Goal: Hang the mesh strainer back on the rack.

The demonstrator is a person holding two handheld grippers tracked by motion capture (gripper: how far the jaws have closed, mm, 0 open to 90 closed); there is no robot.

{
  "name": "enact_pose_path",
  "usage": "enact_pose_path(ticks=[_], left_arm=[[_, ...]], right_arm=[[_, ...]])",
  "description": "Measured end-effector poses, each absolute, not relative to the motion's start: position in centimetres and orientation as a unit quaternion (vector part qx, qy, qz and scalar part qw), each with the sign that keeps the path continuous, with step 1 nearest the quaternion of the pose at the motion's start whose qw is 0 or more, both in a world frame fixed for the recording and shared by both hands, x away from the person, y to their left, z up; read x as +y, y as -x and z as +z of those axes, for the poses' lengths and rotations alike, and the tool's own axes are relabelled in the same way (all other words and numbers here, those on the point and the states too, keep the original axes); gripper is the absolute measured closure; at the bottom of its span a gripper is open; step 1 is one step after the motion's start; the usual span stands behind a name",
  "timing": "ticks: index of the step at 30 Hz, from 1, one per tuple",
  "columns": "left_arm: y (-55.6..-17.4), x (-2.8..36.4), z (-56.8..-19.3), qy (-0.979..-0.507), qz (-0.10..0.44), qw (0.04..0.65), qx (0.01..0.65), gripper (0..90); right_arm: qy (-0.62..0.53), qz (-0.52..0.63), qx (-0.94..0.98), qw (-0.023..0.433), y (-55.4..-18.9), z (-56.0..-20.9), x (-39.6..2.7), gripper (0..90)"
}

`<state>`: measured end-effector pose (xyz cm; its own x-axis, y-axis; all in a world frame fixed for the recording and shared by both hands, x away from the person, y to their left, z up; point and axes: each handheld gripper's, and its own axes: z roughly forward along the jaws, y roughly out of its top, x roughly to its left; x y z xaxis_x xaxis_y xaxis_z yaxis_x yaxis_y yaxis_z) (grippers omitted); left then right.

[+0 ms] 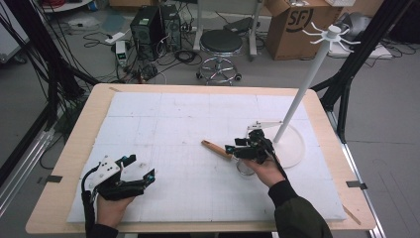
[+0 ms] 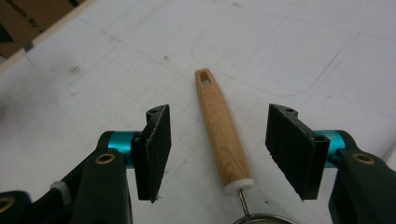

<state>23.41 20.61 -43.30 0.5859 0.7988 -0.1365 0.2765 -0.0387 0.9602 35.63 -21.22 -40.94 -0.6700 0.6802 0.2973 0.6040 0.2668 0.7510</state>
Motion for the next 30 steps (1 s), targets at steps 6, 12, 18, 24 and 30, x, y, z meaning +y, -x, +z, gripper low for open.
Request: enact_pose_path(ticks=[6,12,18,24,30], left_arm=[[-23.4,20.6,-43.3,-0.683,0.227,0.572,0.393,13.0],[-23.4,20.6,-43.3,-0.683,0.225,0.573,0.393,13.1],[-23.3,20.6,-43.3,-0.683,0.224,0.574,0.393,13.1],[-23.3,20.6,-43.3,-0.683,0.224,0.574,0.392,13.0],[-23.4,20.6,-43.4,-0.683,0.223,0.573,0.394,13.0]], right_arm=[[-0.398,0.419,0.816,0.033,-36.3,-41.5,-20.3,41.4],[-0.384,0.379,0.841,0.045,-36.7,-41.4,-19.3,40.8],[-0.388,0.359,0.848,0.036,-37.2,-42.1,-18.8,40.7],[-0.395,0.341,0.853,0.026,-37.6,-42.8,-18.6,41.8],[-0.390,0.324,0.862,0.022,-37.7,-43.3,-18.2,44.6]])
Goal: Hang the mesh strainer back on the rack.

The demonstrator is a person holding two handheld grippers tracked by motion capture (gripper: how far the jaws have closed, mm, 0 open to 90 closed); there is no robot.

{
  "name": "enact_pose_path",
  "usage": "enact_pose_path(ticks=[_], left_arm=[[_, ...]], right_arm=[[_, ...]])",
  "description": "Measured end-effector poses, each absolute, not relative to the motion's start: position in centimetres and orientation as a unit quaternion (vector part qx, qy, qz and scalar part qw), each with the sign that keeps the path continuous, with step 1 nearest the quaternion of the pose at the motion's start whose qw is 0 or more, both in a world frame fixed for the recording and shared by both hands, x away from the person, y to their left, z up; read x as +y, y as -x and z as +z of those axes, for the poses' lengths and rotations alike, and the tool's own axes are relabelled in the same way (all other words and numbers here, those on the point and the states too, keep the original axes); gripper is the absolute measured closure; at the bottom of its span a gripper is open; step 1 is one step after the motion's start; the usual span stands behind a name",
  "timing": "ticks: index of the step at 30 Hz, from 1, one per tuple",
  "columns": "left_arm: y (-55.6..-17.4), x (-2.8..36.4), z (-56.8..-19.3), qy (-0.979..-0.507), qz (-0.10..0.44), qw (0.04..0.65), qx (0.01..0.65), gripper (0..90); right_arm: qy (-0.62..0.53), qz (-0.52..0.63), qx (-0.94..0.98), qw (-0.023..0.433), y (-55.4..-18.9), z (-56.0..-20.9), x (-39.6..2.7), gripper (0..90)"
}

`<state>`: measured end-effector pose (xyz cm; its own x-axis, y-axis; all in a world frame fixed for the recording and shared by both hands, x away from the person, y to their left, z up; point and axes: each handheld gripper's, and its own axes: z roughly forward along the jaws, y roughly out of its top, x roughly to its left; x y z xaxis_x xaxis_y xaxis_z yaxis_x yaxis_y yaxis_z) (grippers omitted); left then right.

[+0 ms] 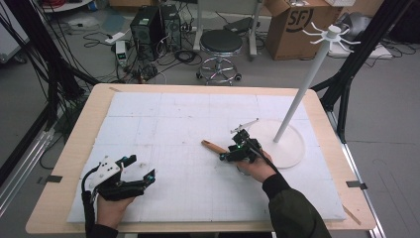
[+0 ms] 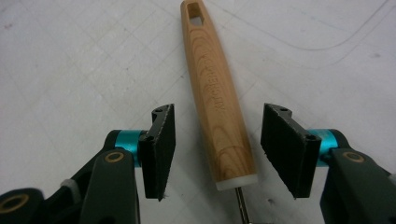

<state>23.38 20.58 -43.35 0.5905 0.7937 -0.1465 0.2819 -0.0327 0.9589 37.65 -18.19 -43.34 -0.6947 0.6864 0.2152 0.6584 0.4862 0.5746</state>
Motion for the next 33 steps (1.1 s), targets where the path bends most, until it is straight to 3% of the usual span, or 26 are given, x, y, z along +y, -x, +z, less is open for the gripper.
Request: enact_pose_path(ticks=[15,25,33], left_arm=[[-23.3,20.5,-43.3,-0.683,0.226,0.573,0.393,13.0],[-23.2,20.5,-43.3,-0.681,0.226,0.575,0.393,13.0],[-23.1,20.8,-43.3,-0.679,0.225,0.577,0.394,13.1]], right_arm=[[-0.357,0.259,0.894,0.081,-36.9,-43.3,-16.3,50.0],[-0.347,0.188,0.916,0.071,-37.8,-42.5,-14.7,52.0],[-0.330,0.154,0.929,0.057,-38.3,-42.1,-13.8,60.0]])
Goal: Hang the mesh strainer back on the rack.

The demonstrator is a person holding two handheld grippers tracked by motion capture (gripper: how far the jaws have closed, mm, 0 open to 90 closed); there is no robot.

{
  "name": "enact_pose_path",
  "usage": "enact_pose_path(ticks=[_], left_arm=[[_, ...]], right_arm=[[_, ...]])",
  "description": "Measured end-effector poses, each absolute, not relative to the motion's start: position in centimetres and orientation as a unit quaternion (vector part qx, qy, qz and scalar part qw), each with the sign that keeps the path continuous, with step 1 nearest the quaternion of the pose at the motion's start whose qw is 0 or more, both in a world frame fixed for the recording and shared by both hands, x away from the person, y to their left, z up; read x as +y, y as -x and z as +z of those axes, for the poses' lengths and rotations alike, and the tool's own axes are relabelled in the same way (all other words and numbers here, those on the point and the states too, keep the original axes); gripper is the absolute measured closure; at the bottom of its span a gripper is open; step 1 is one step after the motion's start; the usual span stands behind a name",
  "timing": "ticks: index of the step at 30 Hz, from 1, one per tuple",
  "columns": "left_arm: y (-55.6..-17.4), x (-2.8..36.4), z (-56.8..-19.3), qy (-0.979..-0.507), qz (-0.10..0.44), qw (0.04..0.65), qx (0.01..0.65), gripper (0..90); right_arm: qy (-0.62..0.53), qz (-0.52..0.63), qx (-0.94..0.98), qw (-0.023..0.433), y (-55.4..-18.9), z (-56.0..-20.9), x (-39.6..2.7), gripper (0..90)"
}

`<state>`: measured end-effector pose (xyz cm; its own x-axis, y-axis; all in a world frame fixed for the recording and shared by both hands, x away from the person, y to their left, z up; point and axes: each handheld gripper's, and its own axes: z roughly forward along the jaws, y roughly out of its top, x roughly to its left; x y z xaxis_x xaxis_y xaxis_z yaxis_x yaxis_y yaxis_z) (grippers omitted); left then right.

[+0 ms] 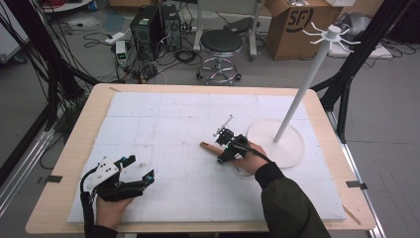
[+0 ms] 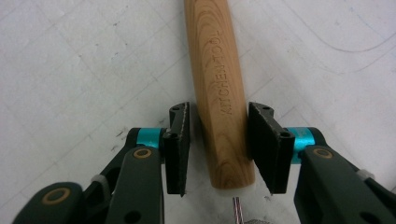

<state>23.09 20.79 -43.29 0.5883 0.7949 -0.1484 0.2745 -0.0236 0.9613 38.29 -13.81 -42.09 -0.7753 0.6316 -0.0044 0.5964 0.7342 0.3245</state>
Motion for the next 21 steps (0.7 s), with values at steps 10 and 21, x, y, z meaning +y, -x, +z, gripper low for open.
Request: enact_pose_path(ticks=[10,21], left_arm=[[-22.9,21.0,-43.2,-0.677,0.230,0.576,0.396,13.2],[-22.8,21.2,-43.2,-0.674,0.232,0.577,0.398,13.2]], right_arm=[[-0.303,0.127,0.943,0.049,-38.6,-41.9,-13.1,68.0],[-0.303,0.155,0.937,0.075,-37.6,-42.0,-13.5,68.4]])
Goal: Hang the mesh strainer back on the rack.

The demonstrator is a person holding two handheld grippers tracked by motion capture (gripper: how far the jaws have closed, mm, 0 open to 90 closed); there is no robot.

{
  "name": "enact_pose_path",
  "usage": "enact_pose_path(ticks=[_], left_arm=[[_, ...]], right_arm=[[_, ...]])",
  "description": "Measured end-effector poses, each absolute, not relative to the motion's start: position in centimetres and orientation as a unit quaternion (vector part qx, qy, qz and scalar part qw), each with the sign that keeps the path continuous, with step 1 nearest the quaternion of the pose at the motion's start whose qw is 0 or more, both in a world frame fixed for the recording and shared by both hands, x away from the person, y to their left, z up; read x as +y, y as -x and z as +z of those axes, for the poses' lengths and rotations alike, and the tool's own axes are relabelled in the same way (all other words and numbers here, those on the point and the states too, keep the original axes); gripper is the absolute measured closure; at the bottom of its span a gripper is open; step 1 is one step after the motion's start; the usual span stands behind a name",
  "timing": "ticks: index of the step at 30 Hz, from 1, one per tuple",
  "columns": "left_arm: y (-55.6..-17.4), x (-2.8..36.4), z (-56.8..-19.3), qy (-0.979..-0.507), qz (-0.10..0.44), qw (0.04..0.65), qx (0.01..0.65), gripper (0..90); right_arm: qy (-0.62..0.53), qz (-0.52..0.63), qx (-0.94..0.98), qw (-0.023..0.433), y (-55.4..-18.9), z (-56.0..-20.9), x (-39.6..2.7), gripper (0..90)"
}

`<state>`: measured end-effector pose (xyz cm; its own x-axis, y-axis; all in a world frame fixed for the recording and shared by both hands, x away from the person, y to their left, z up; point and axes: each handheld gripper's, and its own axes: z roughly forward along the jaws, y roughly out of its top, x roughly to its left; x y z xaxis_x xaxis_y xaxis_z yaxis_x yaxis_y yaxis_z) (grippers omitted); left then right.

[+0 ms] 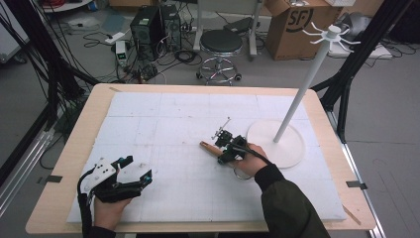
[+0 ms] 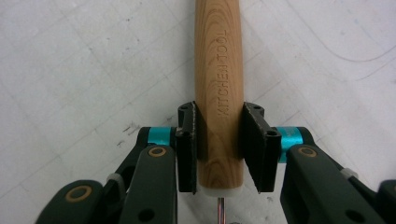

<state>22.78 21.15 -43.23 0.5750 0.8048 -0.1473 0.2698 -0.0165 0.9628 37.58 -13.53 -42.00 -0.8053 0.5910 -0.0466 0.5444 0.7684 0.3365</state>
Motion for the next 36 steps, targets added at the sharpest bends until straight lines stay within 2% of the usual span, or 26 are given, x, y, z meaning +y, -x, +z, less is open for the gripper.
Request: enact_pose_path(ticks=[8,14,26,36], left_arm=[[-22.8,21.1,-43.2,-0.676,0.233,0.576,0.396,13.2],[-22.7,20.9,-43.2,-0.678,0.232,0.577,0.392,13.2],[-22.8,20.9,-43.2,-0.678,0.233,0.575,0.393,13.2],[-22.8,20.8,-43.3,-0.678,0.230,0.578,0.392,13.2]], right_arm=[[-0.334,0.213,0.915,0.072,-37.2,-41.8,-15.4,68.4],[-0.358,0.269,0.890,0.089,-36.9,-40.8,-16.8,68.4],[-0.387,0.359,0.838,0.139,-35.7,-38.0,-20.3,68.3],[-0.391,0.480,0.756,0.211,-33.6,-34.9,-23.2,68.2]])
